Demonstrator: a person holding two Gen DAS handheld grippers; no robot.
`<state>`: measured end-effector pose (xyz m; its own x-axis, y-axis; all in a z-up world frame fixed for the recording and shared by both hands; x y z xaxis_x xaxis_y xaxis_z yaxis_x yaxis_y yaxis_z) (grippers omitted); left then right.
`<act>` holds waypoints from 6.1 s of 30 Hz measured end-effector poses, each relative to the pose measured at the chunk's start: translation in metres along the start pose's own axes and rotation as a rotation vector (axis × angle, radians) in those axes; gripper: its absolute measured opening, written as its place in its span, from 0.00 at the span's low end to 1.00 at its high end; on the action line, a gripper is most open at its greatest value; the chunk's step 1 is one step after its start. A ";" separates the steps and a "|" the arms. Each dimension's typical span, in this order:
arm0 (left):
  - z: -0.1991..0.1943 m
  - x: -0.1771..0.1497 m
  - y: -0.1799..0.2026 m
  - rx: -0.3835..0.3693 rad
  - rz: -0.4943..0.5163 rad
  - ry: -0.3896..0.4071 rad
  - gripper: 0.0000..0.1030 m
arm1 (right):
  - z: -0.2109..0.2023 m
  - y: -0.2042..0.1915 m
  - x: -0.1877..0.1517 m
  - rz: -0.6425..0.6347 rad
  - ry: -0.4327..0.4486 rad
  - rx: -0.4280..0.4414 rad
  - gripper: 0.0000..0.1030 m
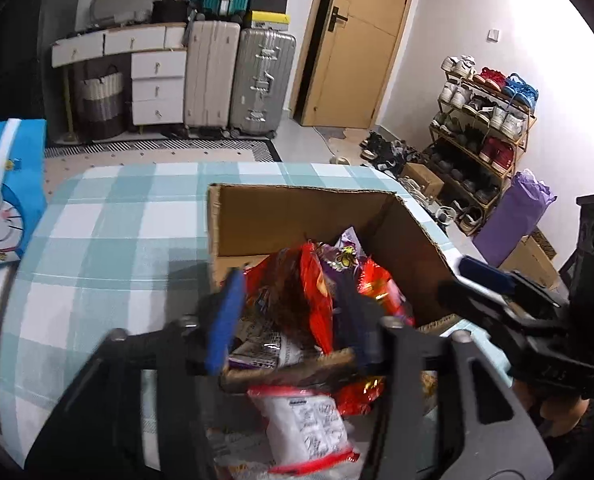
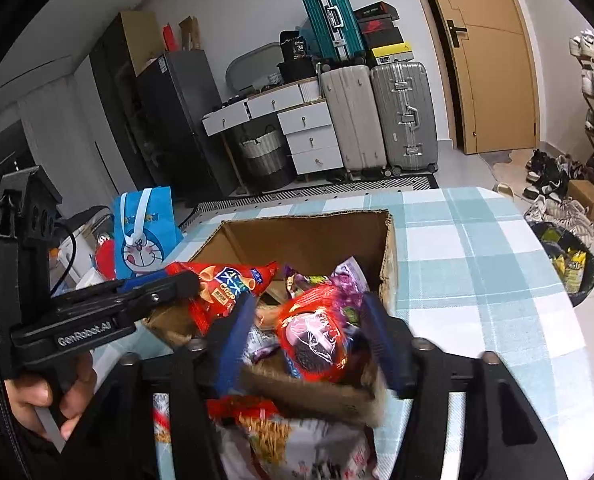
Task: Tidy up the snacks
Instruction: 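Withdraw both tools from the box back toward the snack pile, then grasp the white noodle-snack bag with the right gripper while the left grasps a white chip bag, then lift both held bags over the cardboard box and release them inside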
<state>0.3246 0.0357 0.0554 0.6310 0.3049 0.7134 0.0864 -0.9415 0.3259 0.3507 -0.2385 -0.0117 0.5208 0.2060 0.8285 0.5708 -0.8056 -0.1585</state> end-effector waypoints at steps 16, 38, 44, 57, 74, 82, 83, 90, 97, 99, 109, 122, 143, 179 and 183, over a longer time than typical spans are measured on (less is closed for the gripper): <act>-0.064 -0.057 -0.026 0.089 0.008 0.036 0.99 | -0.050 -0.001 -0.044 0.012 -0.038 -0.059 0.99; -0.049 -0.116 -0.034 0.111 -0.040 -0.095 0.99 | -0.049 -0.007 -0.090 0.040 -0.122 -0.040 1.00; -0.038 -0.118 -0.028 0.124 -0.012 -0.114 0.99 | -0.040 -0.010 -0.095 0.037 -0.145 -0.029 1.00; -0.022 -0.119 -0.026 0.119 0.007 -0.137 0.99 | -0.019 -0.011 -0.104 0.010 -0.205 -0.034 1.00; -0.021 -0.115 -0.028 0.112 0.007 -0.131 0.99 | 0.005 -0.015 -0.098 0.001 -0.236 0.008 0.99; -0.022 -0.111 -0.026 0.101 0.006 -0.121 0.99 | 0.009 -0.014 -0.097 -0.001 -0.241 0.008 0.75; -0.022 -0.111 -0.025 0.098 0.006 -0.120 0.99 | 0.008 -0.015 -0.098 0.000 -0.239 0.012 0.73; -0.013 -0.107 -0.018 0.117 0.028 -0.128 0.99 | -0.002 -0.019 -0.102 -0.014 -0.214 0.024 0.65; -0.002 -0.106 -0.007 0.119 0.077 -0.154 0.94 | -0.011 -0.018 -0.102 -0.005 -0.197 0.020 0.65; 0.000 -0.105 -0.006 0.103 0.072 -0.157 0.90 | -0.013 -0.017 -0.102 -0.001 -0.194 0.016 0.65; 0.009 -0.103 -0.010 0.055 0.025 -0.171 0.46 | -0.022 -0.016 -0.102 0.013 -0.179 -0.002 0.65; -0.014 -0.104 -0.014 -0.007 -0.011 -0.145 0.42 | -0.033 -0.017 -0.102 0.013 -0.156 -0.007 0.65; -0.080 -0.092 -0.009 -0.051 -0.019 -0.021 0.42 | -0.060 -0.038 -0.083 -0.039 -0.080 0.008 0.65; -0.061 -0.019 0.017 -0.033 0.026 0.051 0.42 | -0.044 -0.024 -0.008 -0.002 0.057 0.003 0.65; -0.055 -0.011 0.016 -0.025 0.023 0.054 0.42 | -0.038 -0.020 -0.002 0.001 0.065 0.007 0.65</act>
<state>0.2766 0.0256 0.0865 0.5898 0.2907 0.7534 0.0523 -0.9447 0.3236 0.3140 -0.2436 0.0098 0.4794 0.1683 0.8613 0.5744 -0.8022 -0.1630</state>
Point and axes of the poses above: each gripper's, at about its wrist camera, not at the fingertips, and z roughly the way its jaws point, y to its right, x to its top, the point moved 4 cm from there along z, roughly the way its jaws point, and after that the axes turned 10 degrees about -z, right-handed, at the moved point
